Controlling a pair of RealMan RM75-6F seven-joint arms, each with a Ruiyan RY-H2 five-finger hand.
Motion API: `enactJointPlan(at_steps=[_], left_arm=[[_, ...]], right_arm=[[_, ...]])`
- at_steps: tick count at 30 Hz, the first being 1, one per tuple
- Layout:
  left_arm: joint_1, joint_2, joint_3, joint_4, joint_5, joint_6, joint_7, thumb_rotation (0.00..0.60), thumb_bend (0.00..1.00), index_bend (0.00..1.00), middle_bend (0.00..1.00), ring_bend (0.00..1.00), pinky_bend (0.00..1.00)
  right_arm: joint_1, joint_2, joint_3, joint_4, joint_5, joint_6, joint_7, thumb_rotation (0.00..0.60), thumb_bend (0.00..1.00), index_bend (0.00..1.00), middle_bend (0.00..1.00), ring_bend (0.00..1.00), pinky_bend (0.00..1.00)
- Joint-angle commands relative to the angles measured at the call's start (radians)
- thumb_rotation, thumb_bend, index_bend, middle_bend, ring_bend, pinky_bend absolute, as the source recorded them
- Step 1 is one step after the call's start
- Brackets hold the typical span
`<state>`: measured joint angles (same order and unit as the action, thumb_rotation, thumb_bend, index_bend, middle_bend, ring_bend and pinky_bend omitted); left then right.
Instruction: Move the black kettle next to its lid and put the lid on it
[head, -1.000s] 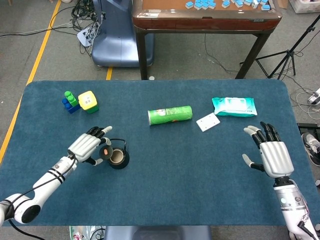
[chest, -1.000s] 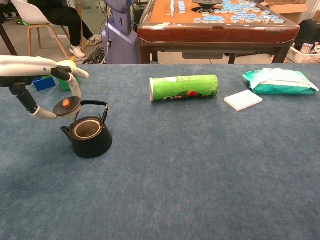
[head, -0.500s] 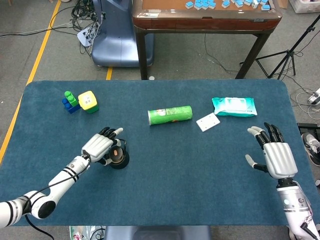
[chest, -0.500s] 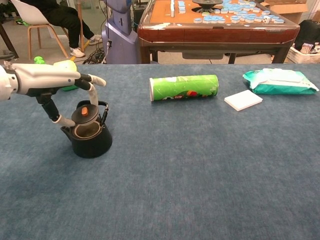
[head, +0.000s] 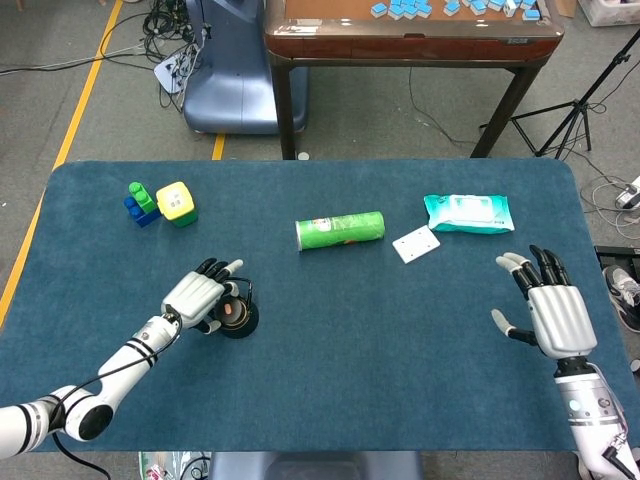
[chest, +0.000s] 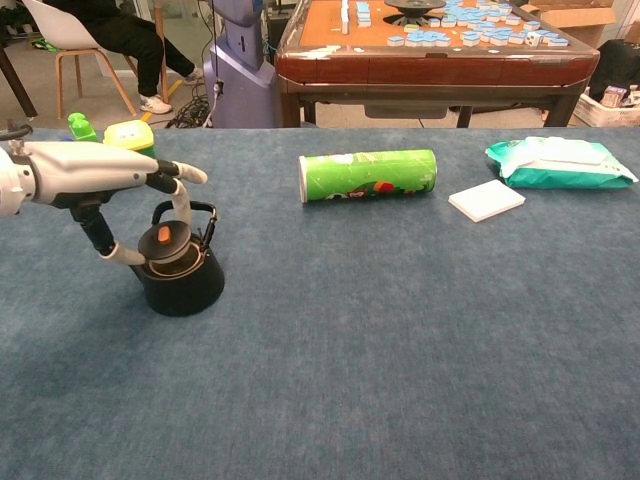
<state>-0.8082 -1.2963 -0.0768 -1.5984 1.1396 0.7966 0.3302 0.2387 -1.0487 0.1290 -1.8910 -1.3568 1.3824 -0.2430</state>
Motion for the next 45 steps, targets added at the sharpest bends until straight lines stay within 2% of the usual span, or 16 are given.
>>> enactJointPlan(at_steps=[1,15,22,28,29,30,33,36,40,45], left_arm=[[-0.002,-0.004,0.0,0.005,-0.005,-0.001,0.001,0.6,0.25,0.45,0.03,0.0,0.0],[-0.005,0.004,0.01,0.001,-0.007,-0.005,-0.008,0.6,0.25,0.24,0.03,0.0,0.0],[-0.005,0.009,0.008,-0.009,-0.011,0.0,-0.014,0.6,0.25,0.21,0.01,0.0,0.0],[0.011,0.068,0.017,-0.061,-0.006,0.002,-0.042,0.599,0.25,0.24,0.01,0.0,0.0],[0.013,0.079,0.02,-0.069,-0.006,-0.002,-0.048,0.566,0.25,0.25,0.01,0.0,0.0],[0.015,0.088,0.023,-0.076,-0.004,-0.005,-0.053,0.46,0.25,0.25,0.01,0.0,0.0],[0.023,0.109,0.032,-0.096,0.006,-0.007,-0.063,0.209,0.26,0.26,0.0,0.0,0.0],[0.032,0.118,0.04,-0.109,0.025,0.001,-0.07,0.084,0.26,0.27,0.0,0.0,0.0],[0.041,0.12,0.048,-0.114,0.042,0.008,-0.076,0.013,0.26,0.28,0.0,0.0,0.0],[0.045,0.111,0.052,-0.112,0.053,0.009,-0.081,0.0,0.26,0.3,0.0,0.0,0.0]], right_arm=[[-0.002,0.001,0.0,-0.001,0.0,0.001,0.001,0.6,0.29,0.2,0.21,0.0,0.03],[-0.003,0.002,0.004,0.001,-0.002,0.0,0.005,0.6,0.29,0.2,0.21,0.0,0.03],[-0.008,0.007,0.004,-0.002,-0.004,0.004,0.01,0.6,0.29,0.2,0.21,0.0,0.03],[-0.007,0.006,0.005,0.001,-0.007,0.001,0.018,0.6,0.29,0.2,0.21,0.0,0.03],[-0.006,0.006,0.006,0.002,-0.007,0.001,0.019,0.6,0.29,0.2,0.21,0.0,0.03],[-0.006,0.005,0.006,0.002,-0.008,0.001,0.02,0.6,0.29,0.2,0.21,0.0,0.03],[-0.005,0.004,0.007,0.002,-0.011,0.001,0.019,0.6,0.29,0.2,0.21,0.0,0.03],[-0.004,0.003,0.008,0.001,-0.01,0.0,0.019,0.6,0.29,0.2,0.21,0.0,0.03],[-0.003,0.002,0.01,-0.001,-0.011,0.0,0.016,0.6,0.29,0.2,0.21,0.0,0.03],[-0.002,0.002,0.01,-0.006,-0.011,-0.002,0.012,0.6,0.29,0.2,0.21,0.0,0.03]])
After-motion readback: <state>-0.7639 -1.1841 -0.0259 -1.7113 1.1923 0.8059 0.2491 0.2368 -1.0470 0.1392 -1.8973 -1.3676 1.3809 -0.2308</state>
